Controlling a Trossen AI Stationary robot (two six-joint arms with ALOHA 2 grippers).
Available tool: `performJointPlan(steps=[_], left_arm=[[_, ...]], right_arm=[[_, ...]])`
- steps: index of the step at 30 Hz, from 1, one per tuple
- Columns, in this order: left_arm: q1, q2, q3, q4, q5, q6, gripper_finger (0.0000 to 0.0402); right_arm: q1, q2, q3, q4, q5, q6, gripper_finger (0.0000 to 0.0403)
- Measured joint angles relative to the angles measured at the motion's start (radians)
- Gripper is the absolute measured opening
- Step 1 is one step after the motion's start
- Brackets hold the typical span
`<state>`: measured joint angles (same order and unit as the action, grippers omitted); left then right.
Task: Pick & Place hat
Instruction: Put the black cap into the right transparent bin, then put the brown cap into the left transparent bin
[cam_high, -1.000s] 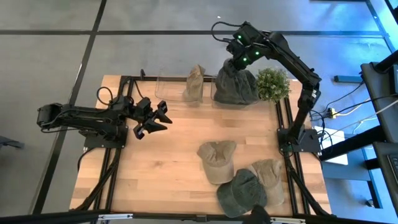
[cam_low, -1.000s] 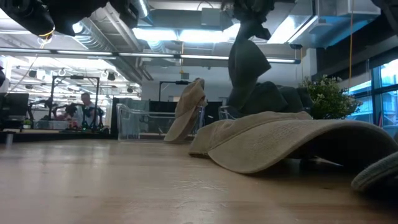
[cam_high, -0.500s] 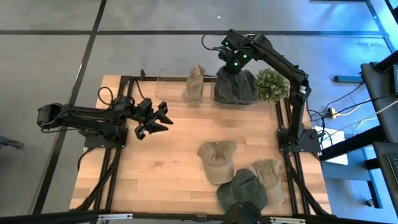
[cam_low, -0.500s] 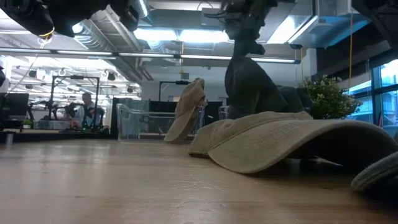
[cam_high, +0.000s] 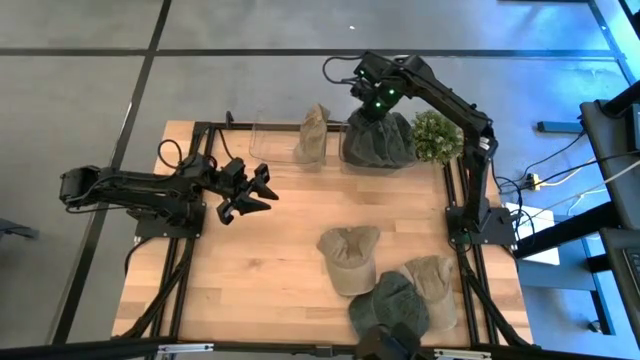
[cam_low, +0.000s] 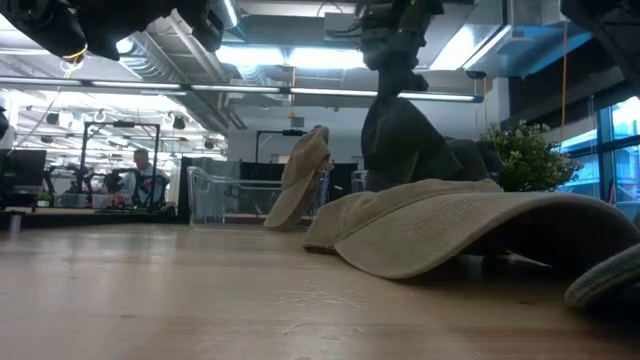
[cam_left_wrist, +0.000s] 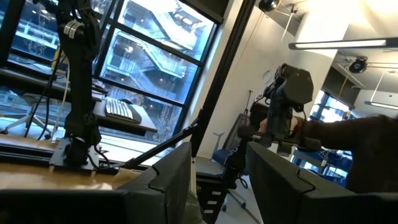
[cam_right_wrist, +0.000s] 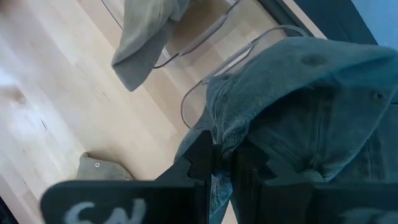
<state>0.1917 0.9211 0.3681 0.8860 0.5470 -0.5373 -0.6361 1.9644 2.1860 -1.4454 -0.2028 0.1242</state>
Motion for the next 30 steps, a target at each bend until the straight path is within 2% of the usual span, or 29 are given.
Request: performJointPlan(steps=[8,18,22,25,27,30], left_arm=[[0.0,0.0,0.0,0.0,0.0,0.0,0.015],[0.0,0.0,0.0,0.0,0.0,0.0,0.015],[0.0,0.0,0.0,0.0,0.0,0.0,0.0152],[0.0,0.0,0.0,0.0,0.0,0.0,0.0151],[0.0,0.0,0.0,0.0,0.0,0.0,0.015],[0.0,0.001,0.0,-0.001,-0.001,0.0,0.0151]], right_arm=[[0.006,0.02,0.0,-0.003,0.0,-0.002,0.0048],[0.009,0.02,0.0,-0.005,0.001,-0.053,0.0115],[0.01,0.02,0.026,-0.017,0.106,-0.051,0.0147],[0.005,0.018,0.116,-0.054,0.202,-0.053,0.0159],[0.004,0.013,0.173,-0.073,0.227,-0.051,0.0162],[0.008,-0.067,0.121,-0.044,0.202,-0.043,0.0162]])
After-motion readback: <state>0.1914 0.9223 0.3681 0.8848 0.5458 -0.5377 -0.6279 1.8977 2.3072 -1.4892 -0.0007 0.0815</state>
